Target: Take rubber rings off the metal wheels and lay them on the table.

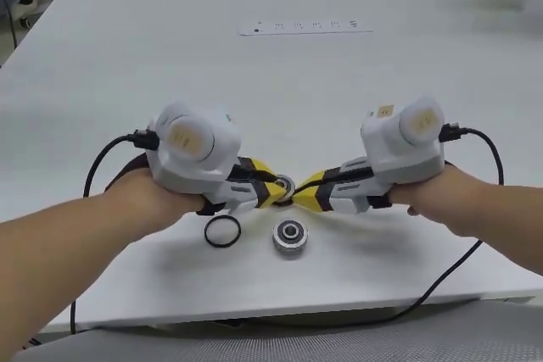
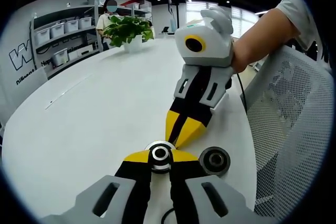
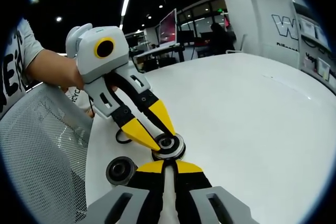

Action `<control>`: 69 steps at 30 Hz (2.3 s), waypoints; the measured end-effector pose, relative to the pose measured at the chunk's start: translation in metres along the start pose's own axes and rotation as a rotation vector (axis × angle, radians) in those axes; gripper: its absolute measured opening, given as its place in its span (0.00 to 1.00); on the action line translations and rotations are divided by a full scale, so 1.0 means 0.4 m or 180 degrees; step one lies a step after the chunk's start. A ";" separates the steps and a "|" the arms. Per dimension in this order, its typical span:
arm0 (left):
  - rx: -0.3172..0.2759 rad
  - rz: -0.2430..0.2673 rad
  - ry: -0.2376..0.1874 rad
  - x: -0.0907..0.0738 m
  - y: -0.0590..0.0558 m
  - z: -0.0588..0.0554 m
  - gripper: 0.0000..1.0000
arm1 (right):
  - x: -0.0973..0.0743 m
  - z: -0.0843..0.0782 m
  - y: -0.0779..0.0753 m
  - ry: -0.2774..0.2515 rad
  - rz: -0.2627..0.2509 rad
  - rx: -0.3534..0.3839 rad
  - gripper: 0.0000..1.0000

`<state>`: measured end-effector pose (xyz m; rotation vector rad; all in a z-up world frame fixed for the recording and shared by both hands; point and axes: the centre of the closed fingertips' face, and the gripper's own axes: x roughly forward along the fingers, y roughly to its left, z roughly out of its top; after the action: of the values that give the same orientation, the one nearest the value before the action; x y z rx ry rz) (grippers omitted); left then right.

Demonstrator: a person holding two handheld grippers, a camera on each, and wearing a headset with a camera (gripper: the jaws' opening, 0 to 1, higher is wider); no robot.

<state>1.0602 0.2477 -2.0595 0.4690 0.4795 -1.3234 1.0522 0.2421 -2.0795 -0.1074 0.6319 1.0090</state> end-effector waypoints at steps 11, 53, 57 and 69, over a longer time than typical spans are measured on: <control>0.0025 0.0005 0.0010 0.001 0.000 0.000 0.08 | -0.003 -0.003 -0.009 -0.0024 -0.0040 0.0246 0.00; 0.0046 0.0048 0.0040 0.006 0.007 0.000 0.08 | -0.022 0.033 -0.001 -0.0331 -0.0046 0.1001 0.00; 0.0057 0.0058 0.0050 0.006 0.009 -0.002 0.08 | -0.023 0.036 0.001 -0.0333 -0.0048 0.0988 0.00; 0.0072 0.0068 0.0062 0.009 0.011 -0.003 0.08 | -0.021 0.040 0.003 -0.0335 -0.0053 0.0995 0.00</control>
<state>1.0652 0.2464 -2.0623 0.5049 0.4748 -1.3058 1.0554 0.2422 -2.0617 0.2137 0.6833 0.8830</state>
